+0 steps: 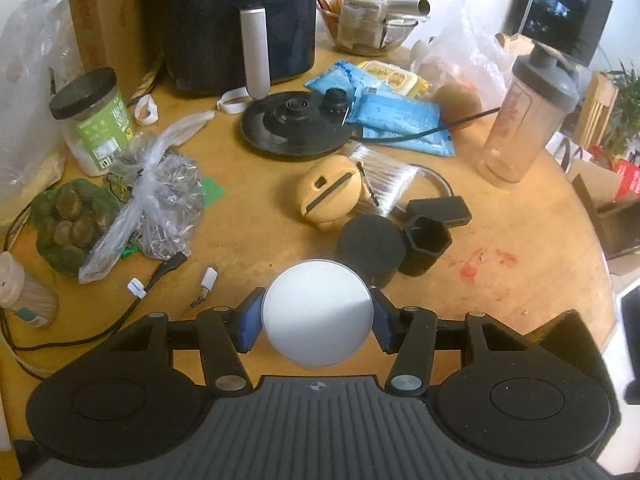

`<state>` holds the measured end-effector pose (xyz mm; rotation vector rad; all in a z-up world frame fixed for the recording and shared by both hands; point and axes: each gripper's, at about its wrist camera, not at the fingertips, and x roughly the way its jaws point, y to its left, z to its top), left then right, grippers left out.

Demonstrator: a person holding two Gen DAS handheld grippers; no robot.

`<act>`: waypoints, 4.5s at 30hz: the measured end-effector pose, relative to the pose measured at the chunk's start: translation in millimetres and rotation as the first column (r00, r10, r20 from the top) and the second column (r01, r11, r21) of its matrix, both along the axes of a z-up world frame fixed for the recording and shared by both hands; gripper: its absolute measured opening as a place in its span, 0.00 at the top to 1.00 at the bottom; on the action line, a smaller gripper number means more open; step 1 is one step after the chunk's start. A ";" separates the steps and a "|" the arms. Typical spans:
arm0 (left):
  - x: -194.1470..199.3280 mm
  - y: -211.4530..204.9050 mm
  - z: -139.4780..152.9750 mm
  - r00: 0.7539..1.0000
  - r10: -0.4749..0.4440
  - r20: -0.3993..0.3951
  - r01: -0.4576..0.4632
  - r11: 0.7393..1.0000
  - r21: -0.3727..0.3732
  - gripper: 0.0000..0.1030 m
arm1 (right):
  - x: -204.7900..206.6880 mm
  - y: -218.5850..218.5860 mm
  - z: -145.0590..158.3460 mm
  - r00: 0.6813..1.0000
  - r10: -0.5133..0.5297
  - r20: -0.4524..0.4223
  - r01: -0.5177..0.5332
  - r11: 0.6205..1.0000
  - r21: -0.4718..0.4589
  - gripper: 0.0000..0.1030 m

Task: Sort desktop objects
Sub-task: 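Lift the white jar with the left tool toward the box while the right tool holds the tape above it, then lower the jar and tape roll into the box and open both tools, then move the right tool over the black hexagonal piece on the table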

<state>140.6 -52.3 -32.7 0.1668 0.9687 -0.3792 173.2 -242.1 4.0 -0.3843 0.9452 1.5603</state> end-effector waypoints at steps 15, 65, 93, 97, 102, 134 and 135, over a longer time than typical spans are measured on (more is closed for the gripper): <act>-48.9 8.9 66.4 0.997 0.024 0.079 -0.017 0.996 -0.092 0.49 | 5.7 15.0 -4.6 0.996 0.086 0.008 -0.086 0.996 -0.006 0.27; -112.1 -49.4 -22.4 0.988 -0.155 0.000 0.153 0.974 0.165 0.36 | -15.6 5.8 -18.8 0.961 0.258 0.098 -0.250 0.964 -0.089 0.27; -124.6 20.7 24.0 0.962 0.273 0.018 -0.272 0.962 -0.026 0.00 | -53.5 39.3 -49.9 0.884 0.391 0.257 -0.355 0.918 -0.178 0.05; -123.3 25.3 24.3 0.955 0.296 0.014 -0.295 0.954 -0.051 0.00 | -54.8 35.5 -43.0 0.879 0.390 0.276 -0.360 0.920 -0.155 0.00; -121.8 22.9 25.4 0.955 0.296 0.019 -0.295 0.955 -0.044 0.00 | -45.5 31.2 -37.9 0.898 0.357 0.257 -0.332 0.934 -0.135 0.00; -115.5 20.7 28.1 0.945 0.328 -0.003 -0.328 0.944 -0.021 0.00 | 49.7 80.6 -28.5 0.956 0.181 0.232 -0.159 0.981 -0.112 0.00; -115.0 20.6 27.7 0.944 0.329 -0.008 -0.329 0.944 -0.020 0.00 | 51.9 83.8 -28.3 0.956 0.180 0.231 -0.158 0.981 -0.109 0.00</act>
